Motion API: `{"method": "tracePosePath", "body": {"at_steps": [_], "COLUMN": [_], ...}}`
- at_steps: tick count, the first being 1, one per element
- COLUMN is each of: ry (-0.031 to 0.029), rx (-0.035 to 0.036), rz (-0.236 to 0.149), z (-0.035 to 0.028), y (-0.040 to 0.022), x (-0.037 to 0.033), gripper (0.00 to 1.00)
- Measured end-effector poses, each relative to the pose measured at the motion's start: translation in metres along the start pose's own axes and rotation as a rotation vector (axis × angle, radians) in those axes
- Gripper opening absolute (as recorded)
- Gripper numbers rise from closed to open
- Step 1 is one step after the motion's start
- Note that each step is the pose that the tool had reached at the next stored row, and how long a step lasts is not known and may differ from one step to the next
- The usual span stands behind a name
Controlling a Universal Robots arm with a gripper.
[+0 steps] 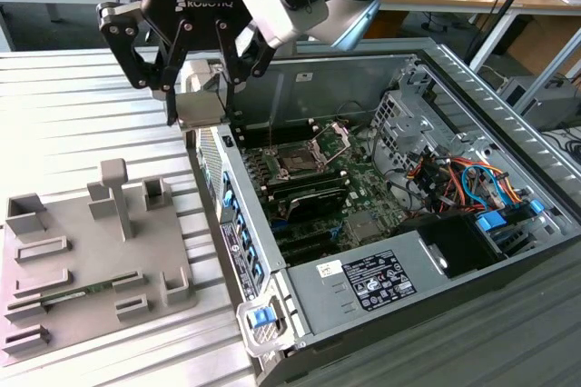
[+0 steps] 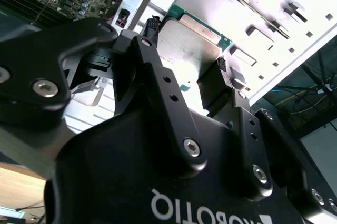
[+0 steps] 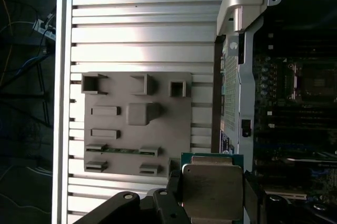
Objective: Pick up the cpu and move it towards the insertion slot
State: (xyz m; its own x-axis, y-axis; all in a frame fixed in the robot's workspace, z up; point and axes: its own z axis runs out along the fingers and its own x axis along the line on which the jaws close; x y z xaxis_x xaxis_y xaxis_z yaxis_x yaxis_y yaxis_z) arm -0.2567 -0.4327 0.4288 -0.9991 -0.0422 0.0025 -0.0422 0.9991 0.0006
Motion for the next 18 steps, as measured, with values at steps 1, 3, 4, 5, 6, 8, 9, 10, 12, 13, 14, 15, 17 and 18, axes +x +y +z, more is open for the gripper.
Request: {"method": "tracePosePath", "body": {"at_steps": [1, 3, 4, 5, 6, 8, 9, 10, 12, 13, 14, 15, 17, 18], "ry": [0.0001, 0.0001, 0.0000, 0.0001, 0.0001, 0.0000, 0.0001, 0.0001, 0.0000, 0.0000, 0.0000, 0.0000, 0.0000, 0.0000], "rx": [0.0000, 0.0001, 0.0000, 0.0000, 0.0000, 0.0000, 0.0000, 0.0000, -0.0001, 0.0000, 0.0000, 0.0000, -0.0001, 0.0000], "rz": [0.000, 0.000, 0.000, 0.000, 0.000, 0.000, 0.000, 0.000, 0.000, 0.000, 0.000, 0.000, 0.000, 0.000], "z": [0.0000, -0.0001, 0.0000, -0.0001, -0.0001, 0.0000, -0.0001, -0.0001, 0.0000, 0.0000, 0.0000, 0.0000, 0.0000, 0.0000], "y": [0.0000, -0.0001, -0.0002, -0.0002, -0.0002, -0.0003, -0.0004, -0.0004, -0.0005, -0.0005, -0.0005, -0.0006, -0.0006, -0.0007], "x": [-0.0012, -0.0029, -0.0038, -0.0049, -0.0058, -0.0082, -0.0090, -0.0099, -0.0116, -0.0124, -0.0133, -0.0141, -0.0156, -0.0171], "gripper": [0.55, 0.55, 0.55, 0.55, 0.55, 0.55, 0.55, 0.55, 0.55, 0.55, 0.55, 0.55, 0.55, 0.55]}}
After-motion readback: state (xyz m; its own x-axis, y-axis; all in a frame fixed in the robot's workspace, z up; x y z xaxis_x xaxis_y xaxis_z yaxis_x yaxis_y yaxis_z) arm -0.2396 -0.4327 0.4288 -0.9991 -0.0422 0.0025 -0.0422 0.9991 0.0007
